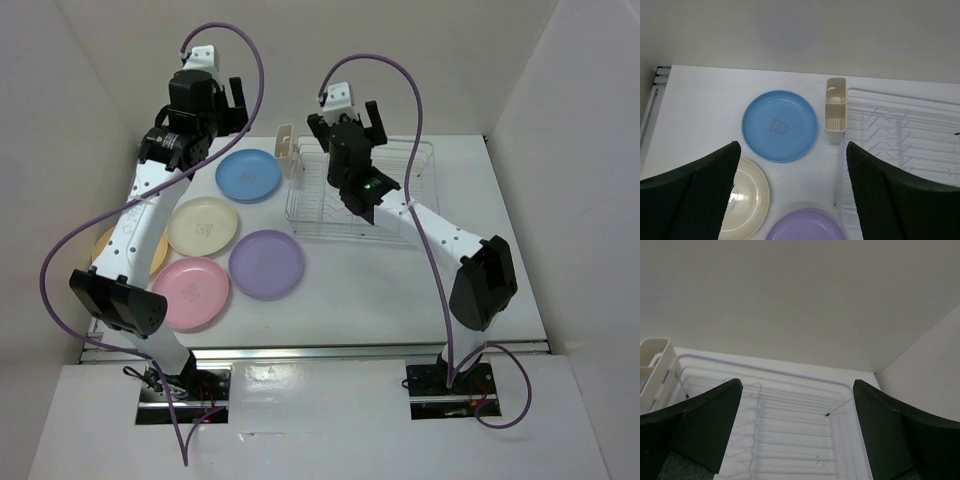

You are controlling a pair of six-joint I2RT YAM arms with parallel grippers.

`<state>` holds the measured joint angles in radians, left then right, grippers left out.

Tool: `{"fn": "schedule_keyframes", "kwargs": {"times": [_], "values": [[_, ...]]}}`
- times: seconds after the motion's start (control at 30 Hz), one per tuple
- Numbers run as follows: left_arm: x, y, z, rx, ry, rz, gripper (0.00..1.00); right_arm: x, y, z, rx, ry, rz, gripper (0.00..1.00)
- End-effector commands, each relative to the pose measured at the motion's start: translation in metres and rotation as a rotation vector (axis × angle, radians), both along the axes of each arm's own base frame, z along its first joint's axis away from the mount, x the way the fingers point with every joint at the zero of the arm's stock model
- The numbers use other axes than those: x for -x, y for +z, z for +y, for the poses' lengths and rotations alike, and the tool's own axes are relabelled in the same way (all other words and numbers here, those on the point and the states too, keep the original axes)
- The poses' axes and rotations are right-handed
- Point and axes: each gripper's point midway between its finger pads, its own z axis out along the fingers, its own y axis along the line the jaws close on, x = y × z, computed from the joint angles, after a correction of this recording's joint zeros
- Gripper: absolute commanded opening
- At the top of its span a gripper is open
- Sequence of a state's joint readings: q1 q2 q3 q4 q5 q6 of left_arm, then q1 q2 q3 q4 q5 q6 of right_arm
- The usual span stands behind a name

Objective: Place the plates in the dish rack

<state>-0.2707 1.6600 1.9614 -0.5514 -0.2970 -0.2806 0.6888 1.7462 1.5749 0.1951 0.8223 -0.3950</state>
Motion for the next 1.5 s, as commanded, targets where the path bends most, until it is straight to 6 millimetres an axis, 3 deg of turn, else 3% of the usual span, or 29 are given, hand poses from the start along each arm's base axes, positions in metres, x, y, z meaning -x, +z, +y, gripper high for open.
{"fn": "schedule_keyframes", "kwargs": {"times": [0.0, 0.03, 0.1, 0.13, 0.17, 0.2, 0.23, 0.27, 0.3, 0.33, 0.37, 0.4, 0.43, 0.5, 0.53, 0.57, 0.6, 0.63, 0.67, 0.7, 0.77, 0.93, 0.97, 1.07, 1.23, 1.3, 1.47], "values": [[0.012, 0.027, 0.018, 0.037, 0.091, -0.063, 0.92, 0.027, 0.111, -0.032, -0.102, -0.095, -0.271, 1.0], [0.014, 0.029, 0.015, 0.024, 0.079, -0.06, 0.92, 0.037, 0.128, -0.04, -0.096, -0.084, -0.312, 1.0], [0.02, 0.032, 0.013, -0.003, 0.098, -0.074, 0.96, 0.043, 0.12, -0.04, -0.041, -0.041, -0.319, 1.0], [0.022, 0.033, 0.013, -0.04, 0.095, -0.09, 0.97, 0.053, 0.137, -0.063, -0.054, -0.084, -0.385, 1.0], [0.022, 0.013, 0.012, -0.084, 0.091, -0.064, 1.0, 0.055, 0.136, -0.07, -0.047, -0.096, -0.387, 1.0], [0.027, 0.034, 0.011, -0.095, 0.084, -0.158, 1.0, 0.057, 0.144, -0.077, -0.057, -0.109, -0.403, 1.0], [0.031, 0.032, -0.001, -0.133, 0.027, -0.173, 1.0, 0.057, 0.149, -0.085, -0.067, -0.131, -0.4, 1.0], [0.031, 0.007, -0.004, -0.21, -0.023, -0.138, 0.97, 0.057, 0.161, -0.096, -0.088, -0.156, -0.393, 1.0], [0.03, 0.001, 0.008, -0.185, -0.021, -0.122, 0.93, 0.058, 0.164, -0.096, -0.09, -0.153, -0.385, 1.0], [0.025, -0.02, 0.013, -0.092, -0.008, -0.054, 0.91, 0.056, 0.161, -0.095, -0.076, -0.151, -0.368, 1.0], [0.021, -0.025, 0.02, -0.036, -0.012, -0.016, 0.89, 0.054, 0.153, -0.093, -0.073, -0.148, -0.355, 1.0], [0.015, -0.057, 0.036, 0.025, -0.026, 0.1, 0.89, 0.056, 0.152, -0.094, -0.067, -0.138, -0.355, 1.0], [0.011, -0.069, 0.045, 0.1, 0.016, 0.15, 0.89, 0.058, 0.15, -0.095, -0.074, -0.136, -0.354, 1.0], [0.003, -0.075, 0.065, 0.144, 0.059, 0.194, 0.91, 0.057, 0.142, -0.096, -0.073, -0.147, -0.321, 1.0], [-0.002, -0.081, 0.084, 0.185, 0.07, 0.226, 0.91, 0.057, 0.138, -0.096, -0.074, -0.154, -0.308, 1.0], [-0.008, -0.121, 0.093, 0.215, 0.071, 0.362, 0.91, 0.055, 0.132, -0.095, -0.061, -0.15, -0.282, 1.0], [-0.02, -0.104, 0.101, 0.257, 0.057, 0.348, 0.89, 0.053, 0.125, -0.093, -0.059, -0.147, -0.27, 1.0], [-0.024, -0.11, 0.11, 0.31, 0.014, 0.391, 0.89, 0.056, 0.124, -0.095, -0.059, -0.147, -0.27, 1.0], [-0.028, -0.155, 0.115, 0.342, 0.034, 0.541, 0.8, 0.053, 0.12, -0.091, -0.043, -0.127, -0.259, 1.0], [-0.039, -0.138, 0.12, 0.325, 0.047, 0.5, 0.79, 0.055, 0.118, -0.092, -0.052, -0.124, -0.254, 1.0], [-0.047, -0.154, 0.121, 0.306, 0.026, 0.5, 0.8, 0.053, 0.112, -0.088, -0.058, -0.106, -0.236, 1.0], [-0.063, -0.215, 0.132, 0.401, -0.038, 0.552, 0.81, 0.054, 0.113, -0.084, -0.105, -0.083, -0.205, 1.0], [-0.064, -0.222, 0.131, 0.395, -0.053, 0.562, 0.79, 0.053, 0.105, -0.083, -0.111, -0.079, -0.179, 1.0], [-0.07, -0.238, 0.121, 0.386, -0.085, 0.567, 0.79, 0.054, 0.106, -0.082, -0.135, -0.076, -0.169, 1.0], [-0.093, -0.248, 0.127, 0.349, -0.104, 0.501, 0.8, 0.052, 0.094, -0.068, -0.151, -0.051, -0.125, 1.0], [-0.103, -0.243, 0.125, 0.343, -0.137, 0.458, 0.8, 0.05, 0.089, -0.056, -0.14, -0.033, -0.109, 1.0], [-0.122, -0.251, 0.12, 0.291, -0.21, 0.392, 0.79, 0.047, 0.092, -0.046, -0.136, -0.033, -0.099, 1.0]]}}
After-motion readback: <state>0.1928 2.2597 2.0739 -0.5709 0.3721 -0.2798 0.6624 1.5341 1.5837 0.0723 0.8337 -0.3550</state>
